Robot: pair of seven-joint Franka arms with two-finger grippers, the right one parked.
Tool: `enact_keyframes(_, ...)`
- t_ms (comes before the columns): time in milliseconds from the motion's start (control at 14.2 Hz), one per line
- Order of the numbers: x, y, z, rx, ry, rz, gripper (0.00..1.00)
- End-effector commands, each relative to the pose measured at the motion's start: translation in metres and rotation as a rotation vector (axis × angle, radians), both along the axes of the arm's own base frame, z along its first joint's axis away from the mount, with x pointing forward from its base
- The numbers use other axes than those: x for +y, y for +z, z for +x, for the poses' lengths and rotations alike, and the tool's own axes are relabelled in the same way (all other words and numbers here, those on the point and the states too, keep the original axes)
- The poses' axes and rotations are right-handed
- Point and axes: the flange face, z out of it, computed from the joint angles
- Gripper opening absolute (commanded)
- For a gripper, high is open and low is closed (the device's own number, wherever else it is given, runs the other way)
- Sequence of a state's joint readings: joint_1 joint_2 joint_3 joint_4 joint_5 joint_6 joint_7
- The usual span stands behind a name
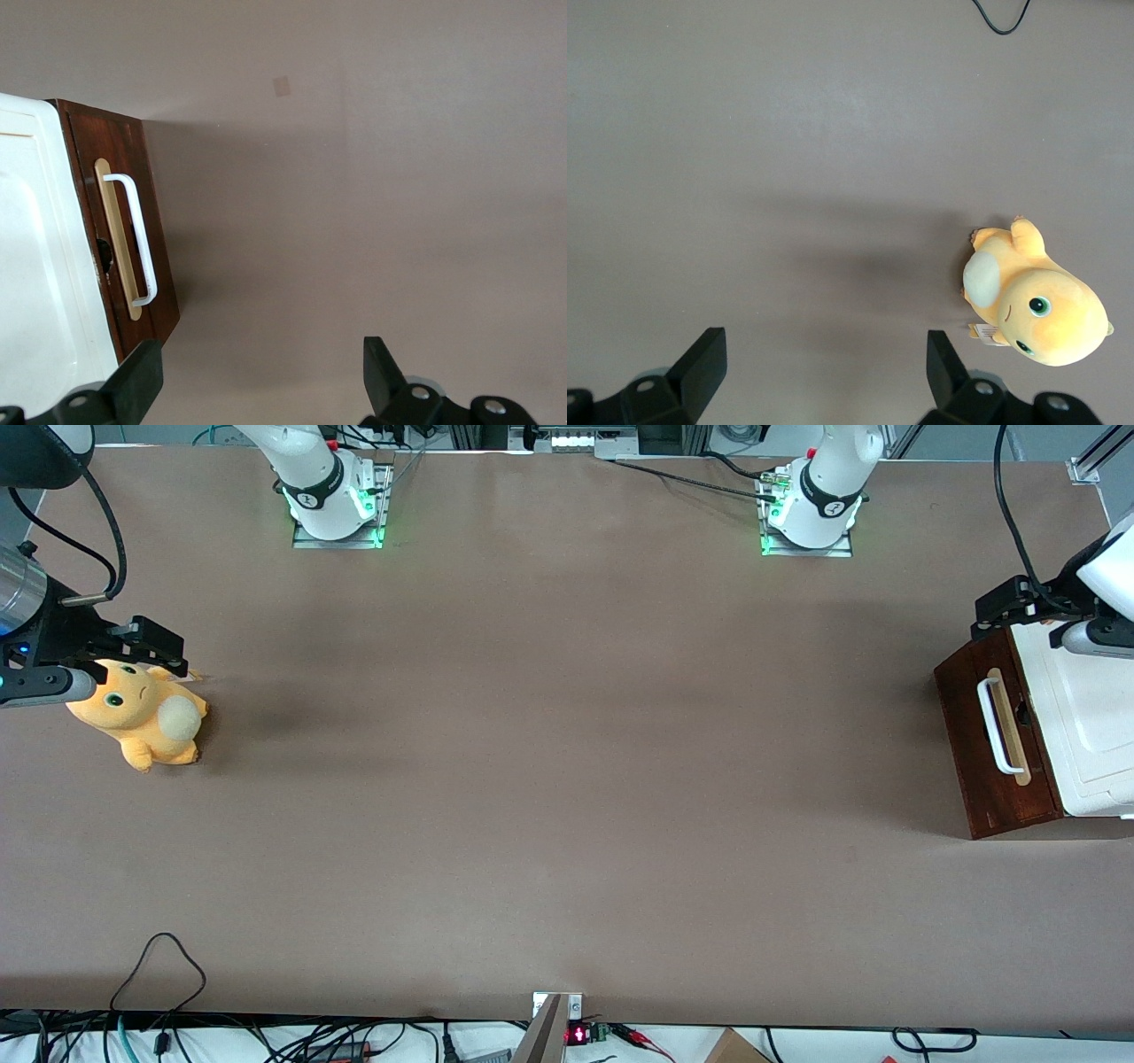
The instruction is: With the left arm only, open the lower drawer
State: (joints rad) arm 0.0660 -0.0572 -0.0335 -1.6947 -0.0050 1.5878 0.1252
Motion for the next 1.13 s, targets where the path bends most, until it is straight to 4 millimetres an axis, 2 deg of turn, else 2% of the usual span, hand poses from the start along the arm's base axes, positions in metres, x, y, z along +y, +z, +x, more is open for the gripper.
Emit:
enact_keyframes(0, -0.001, 0.009, -0.012, 0.03, 0.009, 0.014, 1.0)
enact_keyframes(564, -0.004, 0.005, -0.013, 0.044, 0.024, 0.016, 1.0)
enact_keyframes(705, -0.026, 0.006, -0.013, 0.038, 0.012, 0.115, 1.0)
enact_keyframes(846, -0.064, -0.002, -0.015, 0.034, 0.057, 0.29, 1.0)
enact_keyframes(987, -0.093, -0.032, -0.017, 0.053, 0.082, 0.455, 1.0)
enact_keyframes(1058, -0.099, -0.052, -0.019, 0.065, 0.079, 0.522, 1.0)
